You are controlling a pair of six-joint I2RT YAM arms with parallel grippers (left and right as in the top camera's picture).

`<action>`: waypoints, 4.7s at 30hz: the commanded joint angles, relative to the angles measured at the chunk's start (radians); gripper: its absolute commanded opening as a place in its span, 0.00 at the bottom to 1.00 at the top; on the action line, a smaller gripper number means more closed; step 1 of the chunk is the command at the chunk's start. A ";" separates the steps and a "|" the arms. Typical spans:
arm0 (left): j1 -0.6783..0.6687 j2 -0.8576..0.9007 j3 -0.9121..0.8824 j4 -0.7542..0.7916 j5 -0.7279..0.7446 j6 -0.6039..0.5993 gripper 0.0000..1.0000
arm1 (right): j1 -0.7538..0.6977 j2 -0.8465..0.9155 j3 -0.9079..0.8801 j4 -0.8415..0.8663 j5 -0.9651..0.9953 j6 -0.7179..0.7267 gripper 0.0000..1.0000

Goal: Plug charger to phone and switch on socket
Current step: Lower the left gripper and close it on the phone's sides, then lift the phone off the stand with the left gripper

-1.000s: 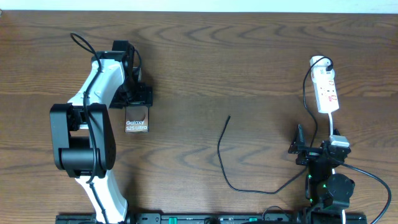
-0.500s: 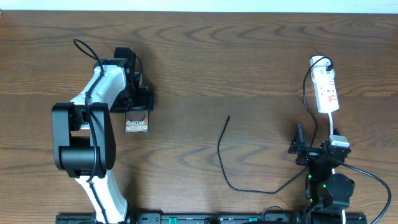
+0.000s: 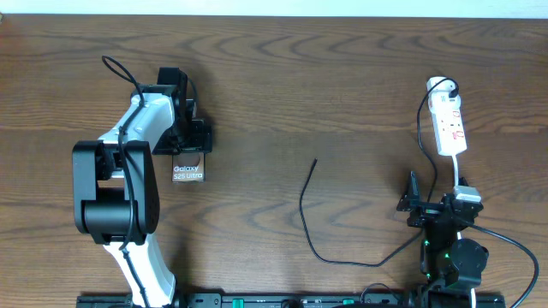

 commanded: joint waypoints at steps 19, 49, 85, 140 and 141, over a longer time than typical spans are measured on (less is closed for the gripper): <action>0.002 0.000 -0.049 0.024 -0.016 0.005 0.91 | 0.006 -0.003 -0.001 -0.004 0.008 -0.015 0.99; 0.002 -0.001 -0.049 0.024 -0.016 0.006 0.72 | 0.006 -0.003 -0.001 -0.005 0.008 -0.015 0.99; 0.002 -0.003 -0.043 0.029 -0.016 0.006 0.12 | 0.006 -0.003 -0.001 -0.004 0.008 -0.015 0.99; 0.002 -0.075 0.038 -0.012 -0.016 0.005 0.07 | 0.006 -0.003 -0.001 -0.004 0.008 -0.015 0.99; 0.002 -0.080 0.038 -0.015 -0.016 0.005 0.07 | 0.006 -0.003 -0.001 -0.004 0.008 -0.015 0.99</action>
